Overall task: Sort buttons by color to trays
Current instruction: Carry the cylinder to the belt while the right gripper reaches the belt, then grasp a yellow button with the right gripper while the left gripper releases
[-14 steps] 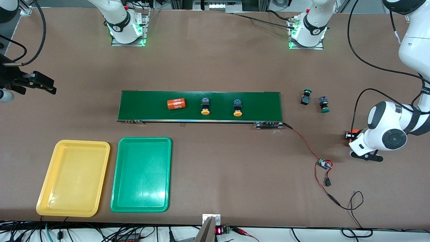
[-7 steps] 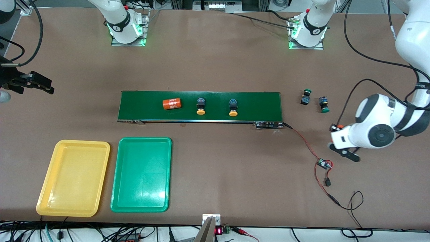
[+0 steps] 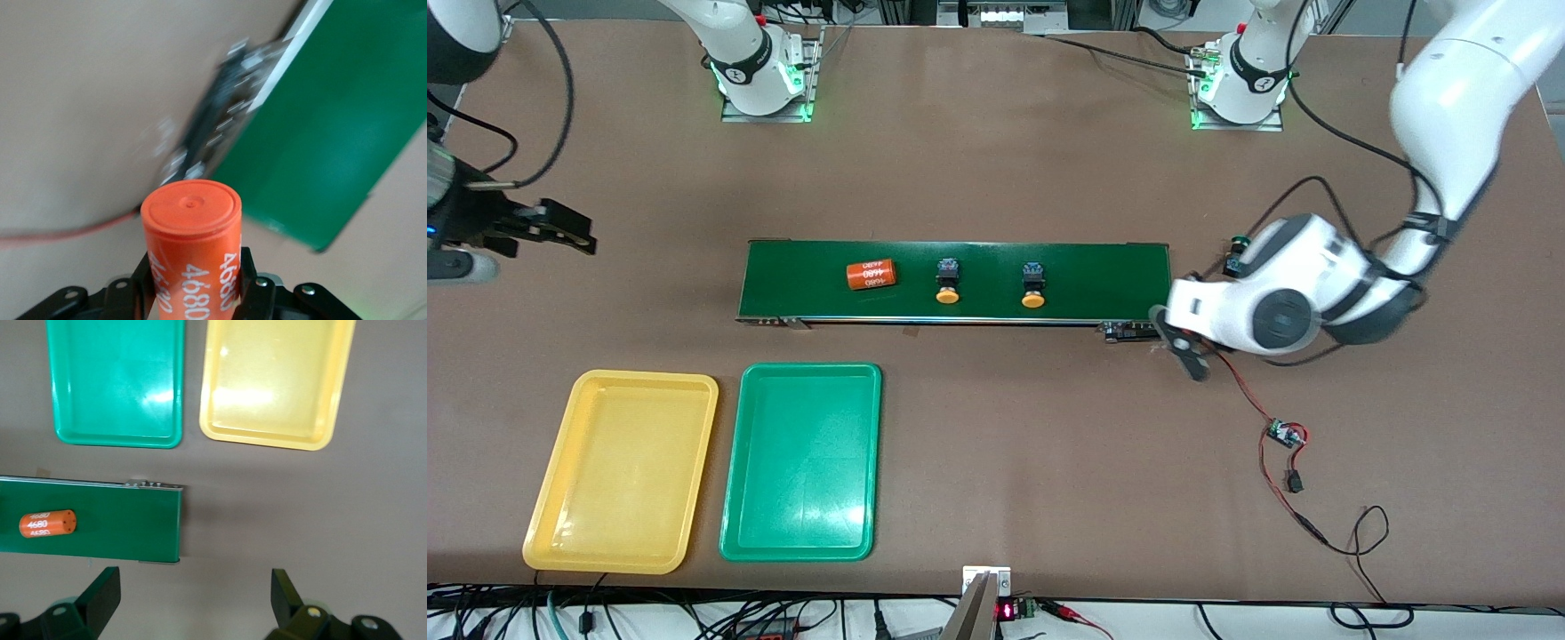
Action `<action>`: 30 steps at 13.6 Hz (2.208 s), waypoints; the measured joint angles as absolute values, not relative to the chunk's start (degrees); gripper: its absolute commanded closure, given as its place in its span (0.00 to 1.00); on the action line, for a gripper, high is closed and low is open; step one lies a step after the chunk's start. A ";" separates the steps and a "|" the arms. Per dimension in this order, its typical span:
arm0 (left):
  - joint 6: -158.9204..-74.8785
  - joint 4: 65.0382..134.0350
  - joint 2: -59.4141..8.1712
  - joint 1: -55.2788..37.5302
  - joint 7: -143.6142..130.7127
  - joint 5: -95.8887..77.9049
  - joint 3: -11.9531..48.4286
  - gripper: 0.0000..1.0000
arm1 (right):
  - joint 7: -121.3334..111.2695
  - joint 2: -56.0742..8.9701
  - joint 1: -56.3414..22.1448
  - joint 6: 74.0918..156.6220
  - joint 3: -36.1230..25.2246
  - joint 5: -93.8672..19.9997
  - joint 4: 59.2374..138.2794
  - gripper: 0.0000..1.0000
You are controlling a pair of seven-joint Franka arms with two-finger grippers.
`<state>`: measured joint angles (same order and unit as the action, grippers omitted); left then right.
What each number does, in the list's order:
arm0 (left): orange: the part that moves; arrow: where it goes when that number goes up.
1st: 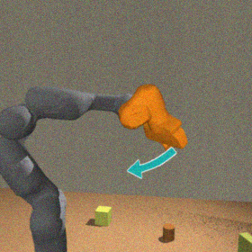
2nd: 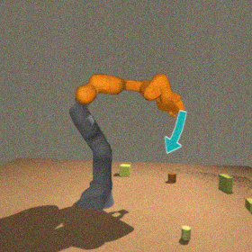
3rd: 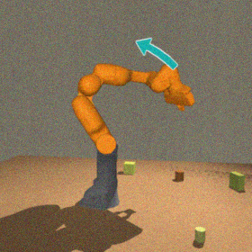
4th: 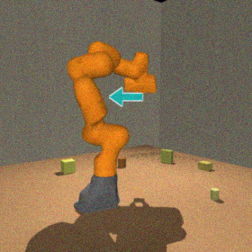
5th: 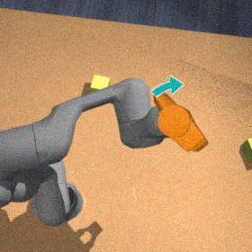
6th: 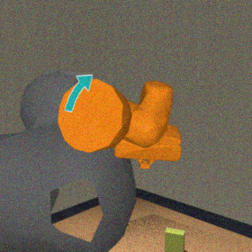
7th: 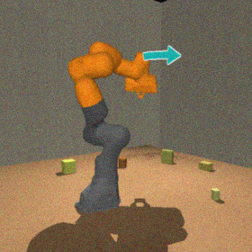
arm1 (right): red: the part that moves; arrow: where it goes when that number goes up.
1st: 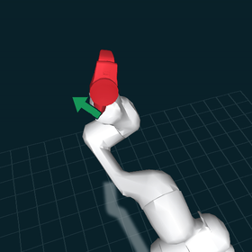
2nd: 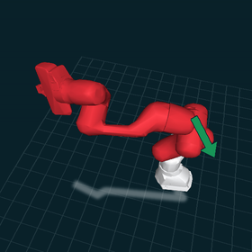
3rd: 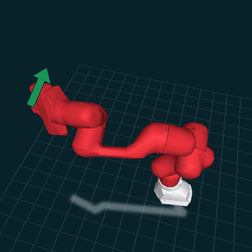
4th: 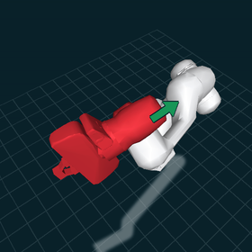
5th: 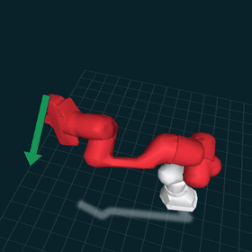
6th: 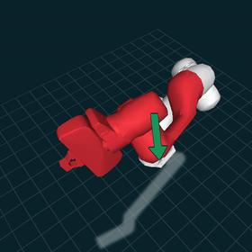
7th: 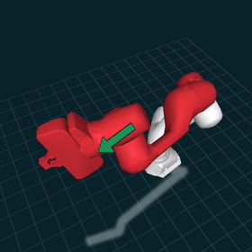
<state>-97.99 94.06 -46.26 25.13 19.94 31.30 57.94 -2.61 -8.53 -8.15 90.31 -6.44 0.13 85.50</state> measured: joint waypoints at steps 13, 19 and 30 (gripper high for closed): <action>-100.15 94.35 -46.26 11.73 25.75 34.22 55.89 0.00 | 14.48 -18.50 -28.67 116.34 -3.45 -3.72 98.42 0.00; -94.13 92.63 -42.01 19.49 11.66 34.41 56.14 0.00 | 24.18 -22.06 -34.56 121.78 -2.98 -5.73 101.79 0.00; -91.33 100.26 -41.09 33.04 -20.49 34.38 57.62 0.00 | 28.59 -25.70 -36.85 130.42 -3.13 -6.02 111.41 0.07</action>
<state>-91.33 100.26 -41.09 33.04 -20.49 34.38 57.62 28.59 -25.70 -36.85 130.42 -3.13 -6.02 111.41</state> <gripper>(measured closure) 0.000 0.000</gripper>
